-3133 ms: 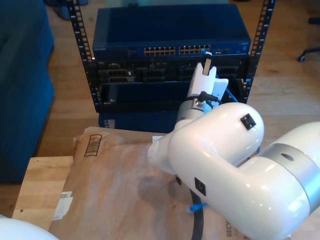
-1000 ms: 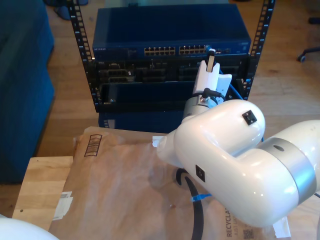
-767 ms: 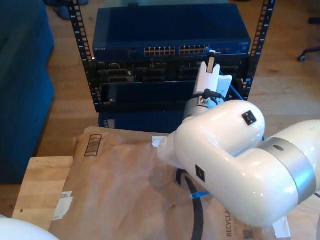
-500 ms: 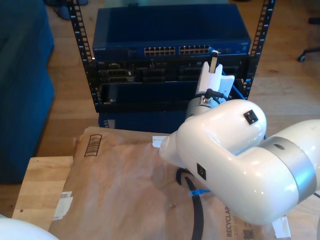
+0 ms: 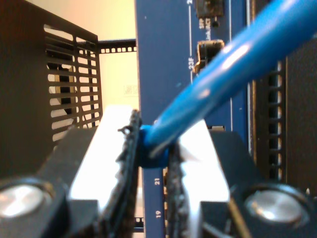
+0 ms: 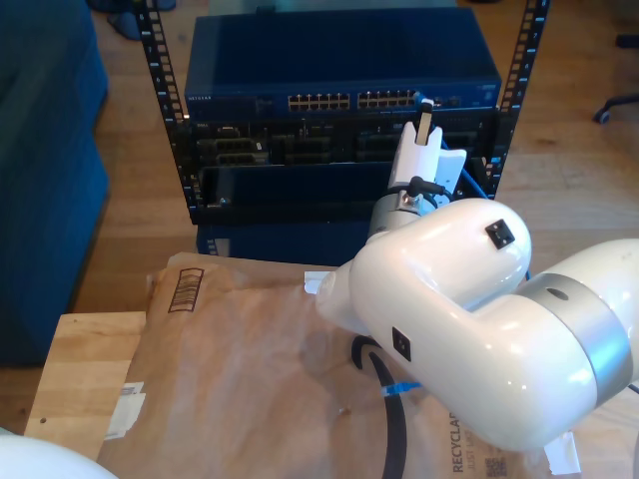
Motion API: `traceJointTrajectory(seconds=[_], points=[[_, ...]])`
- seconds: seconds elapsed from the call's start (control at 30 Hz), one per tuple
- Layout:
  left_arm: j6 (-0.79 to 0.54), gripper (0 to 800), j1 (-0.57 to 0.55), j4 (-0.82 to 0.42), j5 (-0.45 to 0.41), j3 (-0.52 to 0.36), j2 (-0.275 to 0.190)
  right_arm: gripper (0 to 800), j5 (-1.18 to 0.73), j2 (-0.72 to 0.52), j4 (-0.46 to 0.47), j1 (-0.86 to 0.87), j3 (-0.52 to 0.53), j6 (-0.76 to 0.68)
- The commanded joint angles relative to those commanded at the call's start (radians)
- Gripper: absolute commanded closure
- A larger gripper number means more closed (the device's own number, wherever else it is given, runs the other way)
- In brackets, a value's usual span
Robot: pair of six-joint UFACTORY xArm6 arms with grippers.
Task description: Grab the cable and plug it in
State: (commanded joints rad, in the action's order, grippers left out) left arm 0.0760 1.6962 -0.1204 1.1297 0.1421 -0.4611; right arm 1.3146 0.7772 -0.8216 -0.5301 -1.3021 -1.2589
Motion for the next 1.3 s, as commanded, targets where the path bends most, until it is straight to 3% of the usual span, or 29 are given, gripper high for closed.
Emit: traceJointTrajectory(seconds=[1.3], points=[[0.000, 0, 0.000, 0.000, 0.000, 0.000, 0.000, 800, -0.002, 0.014, 0.018, 0.003, -0.012, -0.002]])
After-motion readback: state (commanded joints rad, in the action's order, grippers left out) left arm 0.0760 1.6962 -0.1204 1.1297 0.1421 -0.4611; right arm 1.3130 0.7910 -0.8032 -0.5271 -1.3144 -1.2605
